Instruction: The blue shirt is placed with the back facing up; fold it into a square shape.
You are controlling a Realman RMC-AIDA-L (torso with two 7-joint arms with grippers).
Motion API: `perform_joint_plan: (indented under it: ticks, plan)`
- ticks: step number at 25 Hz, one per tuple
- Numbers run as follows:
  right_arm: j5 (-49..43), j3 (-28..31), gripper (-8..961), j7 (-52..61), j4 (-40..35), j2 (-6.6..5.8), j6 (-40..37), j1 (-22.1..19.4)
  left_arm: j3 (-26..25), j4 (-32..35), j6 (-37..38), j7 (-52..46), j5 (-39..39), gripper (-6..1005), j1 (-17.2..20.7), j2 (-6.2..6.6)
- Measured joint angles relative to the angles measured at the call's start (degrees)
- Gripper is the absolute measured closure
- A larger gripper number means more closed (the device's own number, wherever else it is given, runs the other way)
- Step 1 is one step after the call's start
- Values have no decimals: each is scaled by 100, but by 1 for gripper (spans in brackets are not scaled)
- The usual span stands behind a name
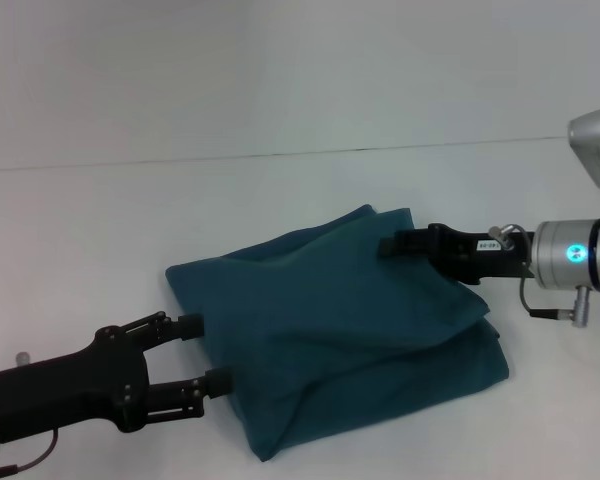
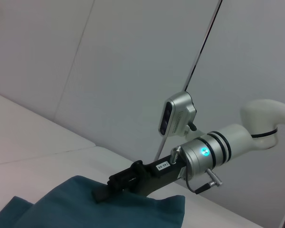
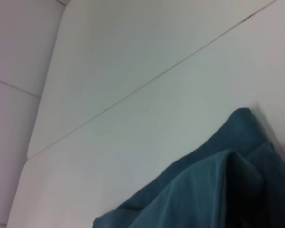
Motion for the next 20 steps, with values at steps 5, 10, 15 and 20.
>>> perform_joint_plan:
  ticks: [5, 10, 15, 20]
  plan:
    - [15, 4, 424, -49, -10, 156, 256, 99, -32, 0, -5, 1, 55, 76, -4, 0]
    - [546, 30, 539, -890, -54, 319, 446, 60, -35, -6, -39, 1, 83, 76, -8, -5]
    - [1125, 29, 703, -1899, -64, 388, 466, 46, -33, -7, -44, -33, 84, 76, -6, -12]
    - [1702, 27, 873, -2728, -183, 381, 57, -39, -33, -6, -40, -71, 42, 76, 6, -22]
